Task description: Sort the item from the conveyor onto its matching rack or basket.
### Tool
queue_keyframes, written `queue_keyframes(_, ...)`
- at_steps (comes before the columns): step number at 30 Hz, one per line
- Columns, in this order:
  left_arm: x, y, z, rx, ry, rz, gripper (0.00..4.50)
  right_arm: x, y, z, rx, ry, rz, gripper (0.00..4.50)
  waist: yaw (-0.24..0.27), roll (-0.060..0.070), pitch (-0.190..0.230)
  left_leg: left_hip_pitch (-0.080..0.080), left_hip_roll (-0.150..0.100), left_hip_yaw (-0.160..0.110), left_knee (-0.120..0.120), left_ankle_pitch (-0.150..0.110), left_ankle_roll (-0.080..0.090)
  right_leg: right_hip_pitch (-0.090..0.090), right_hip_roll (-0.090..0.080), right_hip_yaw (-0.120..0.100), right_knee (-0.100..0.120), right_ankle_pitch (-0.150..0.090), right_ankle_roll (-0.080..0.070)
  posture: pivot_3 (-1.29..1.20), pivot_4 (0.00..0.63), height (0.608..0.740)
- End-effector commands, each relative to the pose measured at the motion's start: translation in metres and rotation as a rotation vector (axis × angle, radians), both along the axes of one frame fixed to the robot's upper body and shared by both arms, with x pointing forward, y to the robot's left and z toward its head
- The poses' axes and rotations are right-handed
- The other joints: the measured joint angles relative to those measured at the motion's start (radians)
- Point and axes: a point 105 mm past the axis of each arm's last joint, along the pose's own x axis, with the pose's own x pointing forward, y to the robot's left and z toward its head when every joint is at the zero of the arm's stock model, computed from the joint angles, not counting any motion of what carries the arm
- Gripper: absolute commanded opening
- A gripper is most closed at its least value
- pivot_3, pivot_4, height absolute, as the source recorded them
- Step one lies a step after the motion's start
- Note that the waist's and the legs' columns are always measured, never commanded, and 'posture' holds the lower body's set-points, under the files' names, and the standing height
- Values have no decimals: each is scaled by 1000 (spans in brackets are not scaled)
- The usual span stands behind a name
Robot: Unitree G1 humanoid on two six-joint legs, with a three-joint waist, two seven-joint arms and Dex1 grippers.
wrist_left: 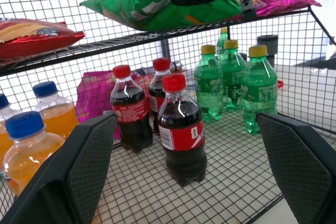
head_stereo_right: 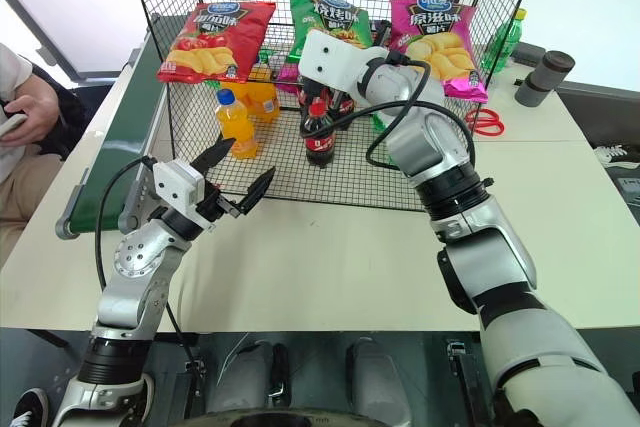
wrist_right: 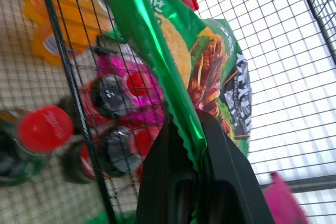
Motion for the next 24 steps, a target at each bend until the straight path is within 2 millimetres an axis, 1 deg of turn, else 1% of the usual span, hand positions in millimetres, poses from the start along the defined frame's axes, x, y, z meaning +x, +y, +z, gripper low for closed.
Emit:
queue_keyframes(1, -2, 0, 10, 2, -51, -5, 4500, -10, 5, 29, 80, -46, 49, 1333, 0, 0, 0, 0, 0, 0, 0, 0, 0, 0, 0, 0, 0, 0, 0, 0, 150, 740)
queue_keyframes(3, -2, -1, 10, 2, -51, -7, 4500, -13, 8, 32, 86, -40, 69, 2308, 0, 0, 0, 0, 0, 0, 0, 0, 0, 0, 0, 0, 0, 0, 0, 0, 150, 740)
queue_keyframes(4, -2, -1, 9, 2, -51, -7, 4500, -16, 9, 33, 124, -13, 89, 2308, 0, 0, 0, 0, 0, 0, 0, 0, 0, 0, 0, 0, 0, 0, 0, 0, 150, 740)
queue_keyframes(9, -2, -2, 9, 2, -53, -11, 4500, -22, 7, 35, 129, 15, 116, 2308, 0, 0, 0, 0, 0, -1, 0, 0, 0, 0, 0, 0, 0, 0, 0, 0, 150, 740)
queue_keyframes(13, -2, -2, 9, 3, -56, -11, 4500, -31, 10, 38, 226, 85, 178, 2308, 1, 0, 0, 0, 0, -2, 0, 0, 0, 0, 0, 0, 0, 0, 0, 0, 150, 740)
queue_keyframes(15, -2, -2, 9, 4, -57, -11, 4500, -40, 14, 35, 267, 146, 229, 2308, 1, 0, 0, 0, 0, -2, 0, 0, 0, 0, 0, 0, 0, 0, 0, 0, 150, 740)
queue_keyframes(18, -2, 0, 10, 10, -61, -7, 4500, -53, 14, 29, 296, 202, 281, 2308, 2, 0, 0, 0, 0, -2, 0, 0, 0, 0, 0, 0, 0, 0, 0, 0, 150, 740)
queue_keyframes(22, -3, 6, 9, 28, -58, -3, 4500, -73, 9, 30, 366, 272, 351, 2308, 3, 0, 0, 0, 0, -3, 0, 0, 0, 0, 0, 0, 0, 0, 0, 0, 150, 740)
queue_keyframes(24, -4, 10, 8, 25, -48, -2, 4500, -85, 5, 34, 441, 322, 406, 2308, 3, 0, 0, 0, 0, -3, 0, 0, 1, 0, -1, 0, 0, 0, 0, 0, 150, 740)
